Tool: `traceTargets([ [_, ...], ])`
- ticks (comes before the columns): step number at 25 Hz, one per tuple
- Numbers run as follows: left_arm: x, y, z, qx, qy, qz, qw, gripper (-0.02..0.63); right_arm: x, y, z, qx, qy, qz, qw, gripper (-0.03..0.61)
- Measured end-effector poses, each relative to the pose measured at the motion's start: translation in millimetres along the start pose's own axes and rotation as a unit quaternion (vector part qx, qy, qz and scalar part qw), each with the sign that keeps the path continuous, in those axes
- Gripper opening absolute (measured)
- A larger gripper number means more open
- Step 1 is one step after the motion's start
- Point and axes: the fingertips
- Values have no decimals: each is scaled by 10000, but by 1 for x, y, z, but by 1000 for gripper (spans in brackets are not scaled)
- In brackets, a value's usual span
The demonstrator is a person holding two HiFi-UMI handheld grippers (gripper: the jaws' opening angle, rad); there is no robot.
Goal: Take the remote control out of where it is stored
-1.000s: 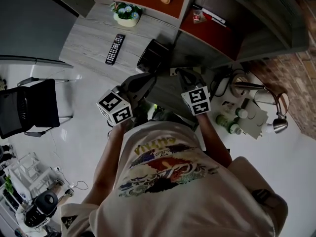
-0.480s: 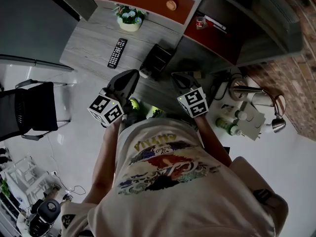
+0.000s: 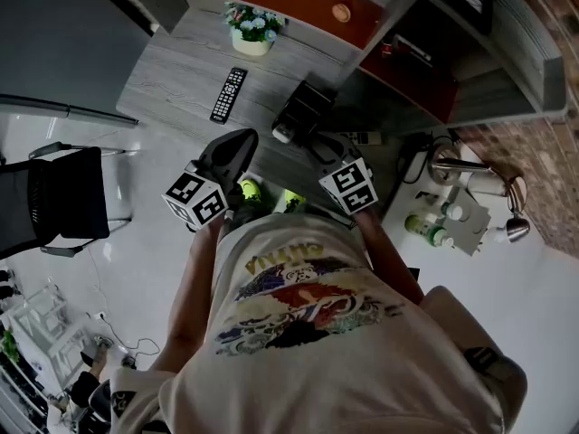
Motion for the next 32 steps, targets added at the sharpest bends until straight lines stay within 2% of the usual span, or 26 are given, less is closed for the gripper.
traceTargets([
  [3, 8, 0, -9, 67, -40, -47, 10000, 6, 12, 7, 12, 154, 112, 57, 9998, 160],
  [7, 21, 1, -23, 159, -88, -113, 9998, 6, 26, 10, 27, 404, 189, 13, 9990, 188],
  [14, 42, -7, -41, 330, -181, -268, 9989, 6, 31, 6, 51, 699, -60, -220, 9973, 222],
  [17, 49, -11, -47, 393, -222, -339, 9984, 6, 23, 2, 59, 800, -210, -259, 9962, 225],
  [32, 80, -26, -72, 562, -244, -599, 9963, 6, 30, -15, 98, 1384, -251, -472, 9889, 232],
])
Point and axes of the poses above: the fingertips, and each gripper's own axes: z forward along the fingers, x to its left, y out of its top, and after that the axes turned 6 degrees about x, right-handed
